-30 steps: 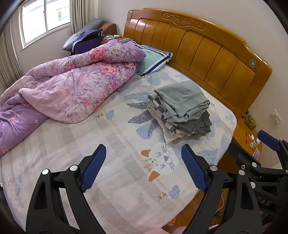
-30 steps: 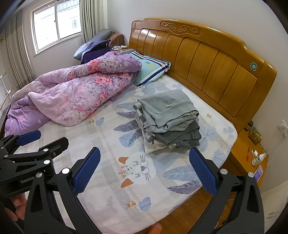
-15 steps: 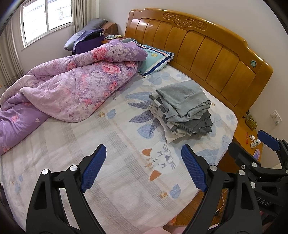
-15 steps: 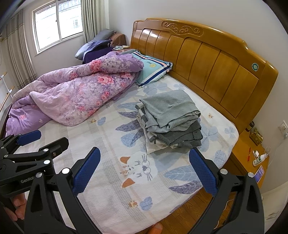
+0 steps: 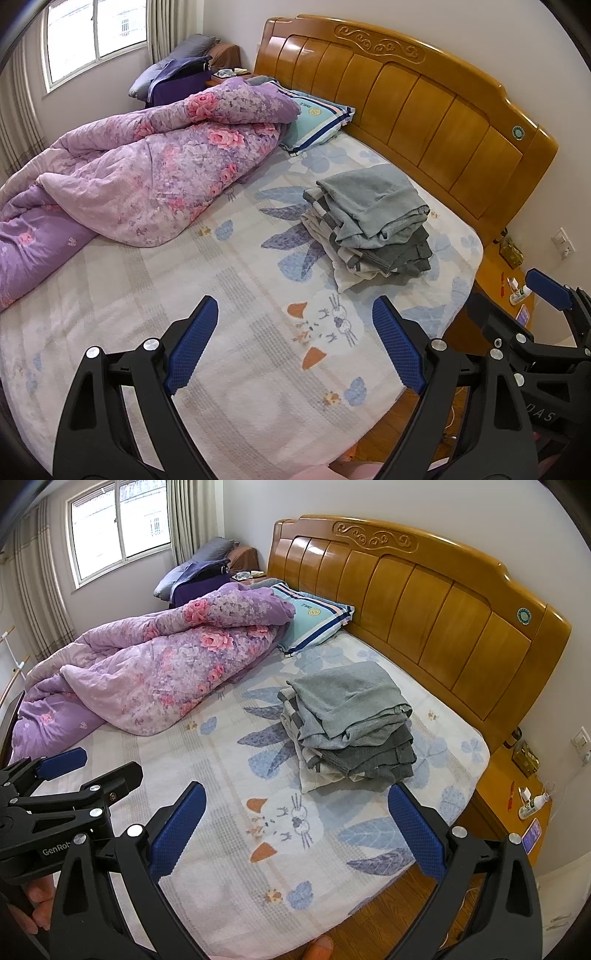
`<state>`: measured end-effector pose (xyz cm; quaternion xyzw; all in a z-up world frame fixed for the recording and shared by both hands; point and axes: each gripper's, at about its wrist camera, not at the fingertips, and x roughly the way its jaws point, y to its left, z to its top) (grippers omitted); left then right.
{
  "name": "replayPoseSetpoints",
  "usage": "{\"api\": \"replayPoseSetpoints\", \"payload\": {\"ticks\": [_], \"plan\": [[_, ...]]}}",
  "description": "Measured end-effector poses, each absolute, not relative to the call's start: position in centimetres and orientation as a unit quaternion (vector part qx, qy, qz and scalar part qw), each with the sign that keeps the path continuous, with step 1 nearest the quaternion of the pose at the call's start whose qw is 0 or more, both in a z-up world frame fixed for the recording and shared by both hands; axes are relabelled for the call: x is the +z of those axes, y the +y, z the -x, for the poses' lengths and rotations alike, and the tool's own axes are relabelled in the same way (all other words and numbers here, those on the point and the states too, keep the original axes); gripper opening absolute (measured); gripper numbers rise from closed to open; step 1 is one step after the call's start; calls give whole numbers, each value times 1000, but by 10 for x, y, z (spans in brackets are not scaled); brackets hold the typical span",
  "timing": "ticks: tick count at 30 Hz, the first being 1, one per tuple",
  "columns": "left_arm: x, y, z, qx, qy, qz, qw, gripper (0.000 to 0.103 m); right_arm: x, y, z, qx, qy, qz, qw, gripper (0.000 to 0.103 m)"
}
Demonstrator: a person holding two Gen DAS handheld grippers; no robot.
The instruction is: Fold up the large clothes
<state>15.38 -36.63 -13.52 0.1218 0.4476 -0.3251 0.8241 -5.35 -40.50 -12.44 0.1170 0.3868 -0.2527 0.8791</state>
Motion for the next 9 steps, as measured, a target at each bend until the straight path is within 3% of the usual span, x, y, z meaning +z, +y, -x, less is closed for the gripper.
{"api": "replayPoseSetpoints", "payload": {"ticks": [9], "plan": [[-138, -369, -151, -323, 449, -130, 823, 86, -129, -404, 55, -252, 389, -122, 878, 95]]}}
